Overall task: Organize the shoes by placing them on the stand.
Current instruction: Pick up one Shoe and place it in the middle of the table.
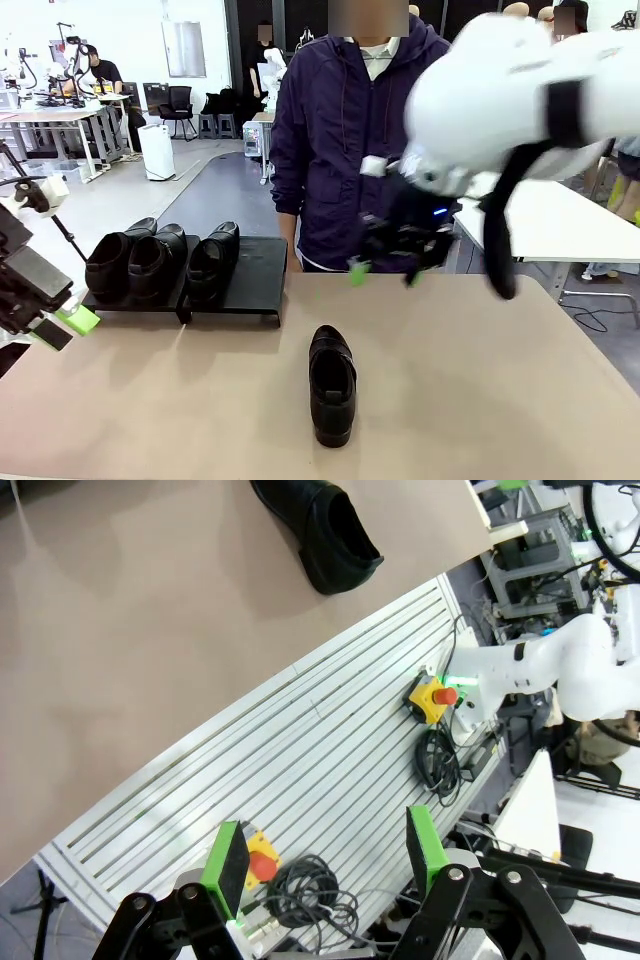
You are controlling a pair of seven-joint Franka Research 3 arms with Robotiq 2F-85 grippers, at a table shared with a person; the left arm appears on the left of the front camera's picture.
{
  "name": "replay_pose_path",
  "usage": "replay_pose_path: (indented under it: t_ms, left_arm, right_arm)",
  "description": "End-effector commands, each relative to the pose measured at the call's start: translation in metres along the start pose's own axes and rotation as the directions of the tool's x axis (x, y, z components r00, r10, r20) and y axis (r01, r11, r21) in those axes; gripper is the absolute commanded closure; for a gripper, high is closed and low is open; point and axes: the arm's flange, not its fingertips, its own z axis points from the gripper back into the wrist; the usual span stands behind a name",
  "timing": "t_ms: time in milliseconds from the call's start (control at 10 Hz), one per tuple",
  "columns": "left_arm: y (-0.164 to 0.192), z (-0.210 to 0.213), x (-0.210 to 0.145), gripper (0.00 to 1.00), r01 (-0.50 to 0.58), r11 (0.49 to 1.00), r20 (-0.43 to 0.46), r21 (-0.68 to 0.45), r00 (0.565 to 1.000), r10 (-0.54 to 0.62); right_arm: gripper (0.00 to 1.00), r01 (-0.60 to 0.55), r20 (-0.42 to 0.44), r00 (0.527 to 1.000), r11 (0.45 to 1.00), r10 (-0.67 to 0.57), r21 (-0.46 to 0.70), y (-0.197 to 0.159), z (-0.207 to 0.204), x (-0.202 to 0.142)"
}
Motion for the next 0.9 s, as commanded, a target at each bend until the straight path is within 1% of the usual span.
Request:
replay_pose_path:
  t_ms: [0,100,200,300,500,600,700,800]
  left_arm:
    - [-0.001,0.001,-0.001,0.18,0.0,1.0,0.001,-0.02,1.0,0.0]
    - [-0.001,0.001,-0.001,0.18,0.0,1.0,0.001,-0.02,1.0,0.0]
    - [-0.001,0.001,-0.001,0.18,0.0,1.0,0.001,-0.02,1.0,0.0]
    - [-0.001,0.001,-0.001,0.18,0.0,1.0,0.001,-0.02,1.0,0.0]
    - [-0.001,0.001,-0.001,0.18,0.0,1.0,0.001,-0.02,1.0,0.0]
    - [-0.001,0.001,-0.001,0.18,0.0,1.0,0.001,-0.02,1.0,0.0]
    - [-0.001,0.001,-0.001,0.18,0.0,1.0,0.001,-0.02,1.0,0.0]
    - [-0.001,0.001,-0.001,0.18,0.0,1.0,0.001,-0.02,1.0,0.0]
  right_arm:
    - [0.0,-0.104,0.038,0.994,0.994,0.103,0.026,-0.078,0.043,-0.041]
    - [0.0,-0.124,0.157,0.982,0.988,0.108,0.092,-0.115,0.069,-0.068]
    - [0.0,-0.061,0.206,0.978,0.996,0.046,0.067,-0.146,0.087,-0.097]
    - [0.0,-0.032,0.246,0.969,0.994,0.005,0.107,-0.173,0.096,-0.124]
    - [0.0,-0.032,0.308,0.951,0.996,0.005,0.082,-0.197,0.09,-0.155]
    - [0.0,-0.047,0.305,0.952,0.995,0.017,0.092,-0.205,0.081,-0.159]
    - [0.0,-0.012,0.281,0.959,0.994,-0.019,0.109,-0.195,0.104,-0.147]
    - [0.0,-0.012,0.281,0.959,0.994,-0.019,0.109,-0.195,0.104,-0.147]
